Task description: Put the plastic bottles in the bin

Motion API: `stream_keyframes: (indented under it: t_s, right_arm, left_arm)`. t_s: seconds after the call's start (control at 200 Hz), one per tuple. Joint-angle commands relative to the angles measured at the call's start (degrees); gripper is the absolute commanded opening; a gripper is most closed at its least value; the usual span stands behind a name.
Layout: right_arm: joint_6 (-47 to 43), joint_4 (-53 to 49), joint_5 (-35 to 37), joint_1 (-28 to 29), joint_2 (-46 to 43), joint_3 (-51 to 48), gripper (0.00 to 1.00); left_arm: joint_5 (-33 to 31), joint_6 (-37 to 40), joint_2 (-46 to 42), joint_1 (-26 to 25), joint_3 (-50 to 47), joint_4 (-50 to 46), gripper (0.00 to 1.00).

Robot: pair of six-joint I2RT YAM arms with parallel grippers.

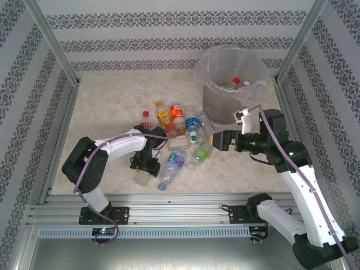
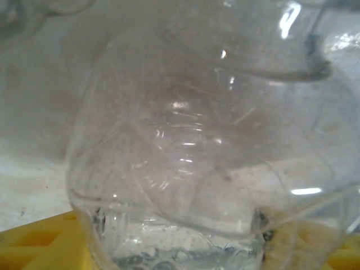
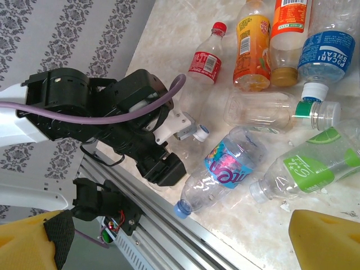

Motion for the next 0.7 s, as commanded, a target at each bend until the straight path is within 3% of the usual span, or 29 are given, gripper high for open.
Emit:
stream_keyframes:
  t_s: [0.0, 0.39, 0.52, 0.694]
  right_arm:
    - [1.1, 1.6, 0.7, 0.2, -0.7, -0.4, 0.98]
    - [13.2, 14.3, -2.0, 0.5, 0.6, -6.3, 0.96]
    - [18.0, 21.8, -3.0, 2.6, 1.4, -9.3, 0.96]
    - [21.5, 29.9, -2.8, 6.5, 3.8, -10.9, 0.96]
  left_arm:
    - [-0.4, -1.9, -2.5, -0.8, -0.4, 0.4, 0.64]
    - [4.0, -3.0, -13.2, -0.7, 6.9, 1.7, 0.59]
    - [11.0, -3.3, -17.2, -0.7, 8.9, 8.0, 0.59]
    - [23.0, -6.9, -22.3, -0.7, 6.6, 23.2, 0.6]
